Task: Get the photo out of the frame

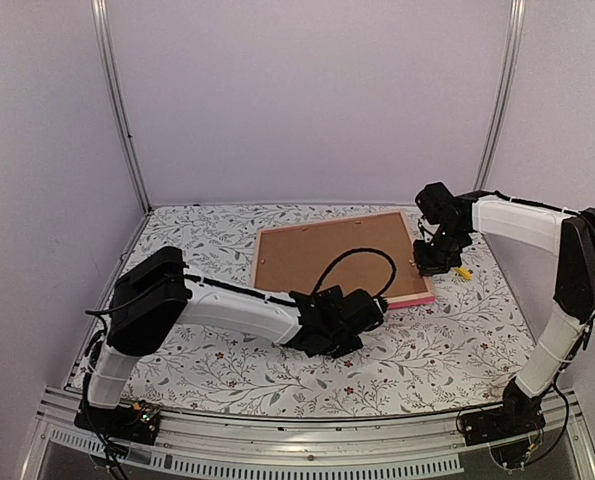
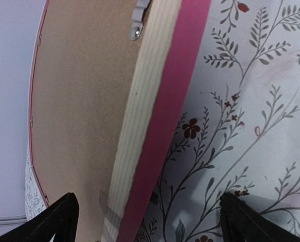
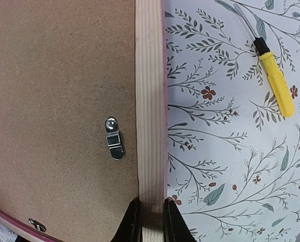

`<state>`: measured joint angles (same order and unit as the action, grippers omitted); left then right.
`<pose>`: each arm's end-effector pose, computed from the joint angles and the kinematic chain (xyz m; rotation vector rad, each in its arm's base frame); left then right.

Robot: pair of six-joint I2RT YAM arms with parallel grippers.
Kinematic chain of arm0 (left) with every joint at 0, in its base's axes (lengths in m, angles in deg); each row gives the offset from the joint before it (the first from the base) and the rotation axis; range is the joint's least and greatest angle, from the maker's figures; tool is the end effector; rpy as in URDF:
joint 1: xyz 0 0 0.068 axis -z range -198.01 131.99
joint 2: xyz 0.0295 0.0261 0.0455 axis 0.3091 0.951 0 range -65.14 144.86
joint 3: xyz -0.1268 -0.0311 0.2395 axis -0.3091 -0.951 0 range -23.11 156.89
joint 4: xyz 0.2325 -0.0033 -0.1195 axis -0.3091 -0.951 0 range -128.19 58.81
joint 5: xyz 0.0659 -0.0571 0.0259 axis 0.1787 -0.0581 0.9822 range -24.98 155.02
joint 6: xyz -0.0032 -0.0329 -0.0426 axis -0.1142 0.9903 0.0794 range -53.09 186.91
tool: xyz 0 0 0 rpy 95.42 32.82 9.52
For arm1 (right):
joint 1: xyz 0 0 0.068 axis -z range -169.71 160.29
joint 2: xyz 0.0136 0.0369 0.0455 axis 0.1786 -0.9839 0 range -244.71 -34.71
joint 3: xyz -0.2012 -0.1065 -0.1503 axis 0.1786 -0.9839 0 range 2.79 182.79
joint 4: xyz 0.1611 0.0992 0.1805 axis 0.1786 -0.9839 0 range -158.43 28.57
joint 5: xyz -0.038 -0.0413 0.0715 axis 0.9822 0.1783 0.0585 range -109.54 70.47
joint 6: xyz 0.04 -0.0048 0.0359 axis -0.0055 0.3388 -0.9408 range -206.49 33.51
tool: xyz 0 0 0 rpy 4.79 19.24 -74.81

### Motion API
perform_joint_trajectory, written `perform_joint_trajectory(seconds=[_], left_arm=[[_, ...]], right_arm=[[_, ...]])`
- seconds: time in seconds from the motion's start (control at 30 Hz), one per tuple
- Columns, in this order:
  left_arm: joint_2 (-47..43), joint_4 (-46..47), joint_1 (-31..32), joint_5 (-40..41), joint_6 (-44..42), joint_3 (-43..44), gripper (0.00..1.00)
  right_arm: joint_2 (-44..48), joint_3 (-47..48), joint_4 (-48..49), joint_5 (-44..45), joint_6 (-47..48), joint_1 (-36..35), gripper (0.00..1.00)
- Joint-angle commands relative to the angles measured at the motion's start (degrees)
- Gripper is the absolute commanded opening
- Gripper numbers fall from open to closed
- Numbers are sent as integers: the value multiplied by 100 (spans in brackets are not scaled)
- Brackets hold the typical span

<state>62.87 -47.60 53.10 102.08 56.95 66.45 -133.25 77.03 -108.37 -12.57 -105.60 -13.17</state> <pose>0.1727 -0.4384 0.1323 1.3011 1.8953 0.2913 0.3157 0.1324 0.2249 -0.0778 2.7920 0.0091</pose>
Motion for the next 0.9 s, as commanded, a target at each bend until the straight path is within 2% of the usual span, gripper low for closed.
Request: perform_joint_trajectory(seconds=[0.0,0.13,0.37,0.67,0.87], left_arm=[[185,380,77,1108,-563,122,99],[266,869,87,1686,-988,-1,99],[365,1970,87,2214,-1730,-219,98],[319,3360,209,2402,-2585,-584,77],[405,3755,258,2436,-2849,-667,62]], right_arm=[[195,320,-75,-39,-99,-87,0],[212,384,-112,-41,-127,-114,0],[245,425,-133,-61,-144,-133,0],[322,390,-88,-107,-145,-135,0],[391,374,-61,-164,-154,-132,0]])
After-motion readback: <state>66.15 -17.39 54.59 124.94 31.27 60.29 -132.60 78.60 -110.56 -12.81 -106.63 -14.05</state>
